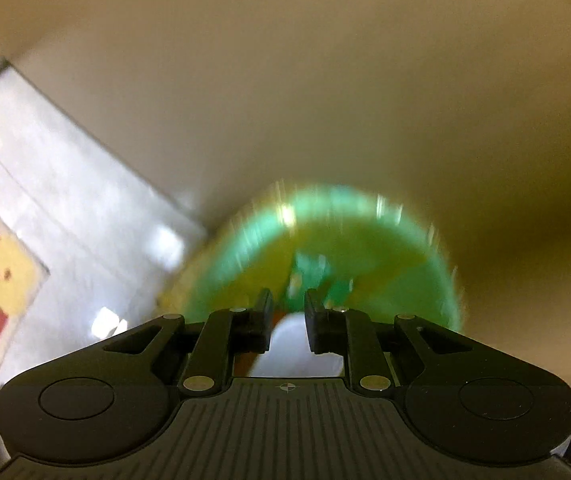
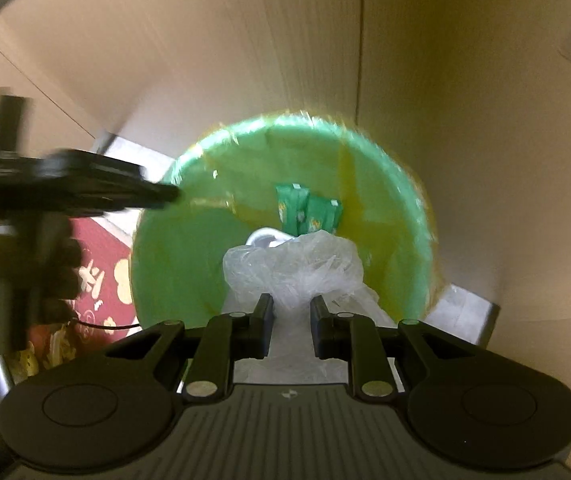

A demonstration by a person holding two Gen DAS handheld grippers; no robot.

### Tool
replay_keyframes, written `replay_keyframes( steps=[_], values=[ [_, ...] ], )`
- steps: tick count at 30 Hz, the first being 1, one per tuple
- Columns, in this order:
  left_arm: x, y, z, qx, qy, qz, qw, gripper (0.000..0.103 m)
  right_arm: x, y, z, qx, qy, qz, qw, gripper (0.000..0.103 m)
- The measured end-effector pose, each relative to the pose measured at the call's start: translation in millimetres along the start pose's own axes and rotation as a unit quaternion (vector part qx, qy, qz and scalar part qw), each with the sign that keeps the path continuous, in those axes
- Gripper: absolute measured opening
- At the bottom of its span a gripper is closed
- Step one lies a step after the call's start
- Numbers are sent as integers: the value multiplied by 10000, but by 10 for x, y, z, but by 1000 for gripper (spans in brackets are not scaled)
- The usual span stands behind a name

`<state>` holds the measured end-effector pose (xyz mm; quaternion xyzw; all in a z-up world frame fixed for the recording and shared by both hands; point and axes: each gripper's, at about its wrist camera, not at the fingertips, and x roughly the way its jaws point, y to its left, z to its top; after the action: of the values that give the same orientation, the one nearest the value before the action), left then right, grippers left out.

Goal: Collect trash
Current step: 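Open the right gripper to drop the bag while the left drops the tray, then move both open grippers back over the counter toward the white tissue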

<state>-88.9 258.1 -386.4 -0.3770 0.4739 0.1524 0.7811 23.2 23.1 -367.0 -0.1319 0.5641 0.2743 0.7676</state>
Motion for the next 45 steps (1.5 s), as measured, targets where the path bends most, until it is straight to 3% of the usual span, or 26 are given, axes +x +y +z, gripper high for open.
replay_keyframes(
  steps=[3, 6, 12, 16, 21, 26, 35, 38, 43, 45],
  values=[
    [-300, 80, 186, 62, -277, 107, 9995, 20, 135, 65, 166, -56, -54, 182, 9998, 26],
    [-506, 91, 295, 165, -434, 312, 9984, 20, 304, 144, 256, -52, 160, 327, 9993, 55],
    [-758, -97, 395, 278, -436, 496, 9974, 20, 266, 218, 220, -213, 347, 72, 9991, 56],
    [-1028, -310, 463, 544, -452, 504, 9962, 20, 19, 193, 239, -319, 194, -102, 9993, 56],
    [-1440, -689, 514, 1064, -539, 512, 9915, 20, -518, 249, 328, -558, -267, -336, 9975, 56],
    [-1884, -1036, 562, 1412, -724, 285, 9869, 20, -1194, 320, 402, -838, -1041, -583, 9893, 60],
    [-2154, -1459, 821, 1842, -1035, -577, 9757, 20, -2164, 315, 625, -793, -2336, -1592, 9559, 68],
    [-2297, -1622, 929, 2024, -1429, -550, 9673, 20, -2383, 211, 717, -607, -2647, -1928, 9429, 68],
    [-2677, -1879, 1316, 2110, -2187, -873, 9487, 20, -2830, -259, 879, 236, -3358, -2531, 9070, 68],
    [-2826, -1998, 1447, 2066, -2379, -1237, 9410, 20, -3024, -470, 943, 536, -3610, -2738, 8898, 69]
  ],
)
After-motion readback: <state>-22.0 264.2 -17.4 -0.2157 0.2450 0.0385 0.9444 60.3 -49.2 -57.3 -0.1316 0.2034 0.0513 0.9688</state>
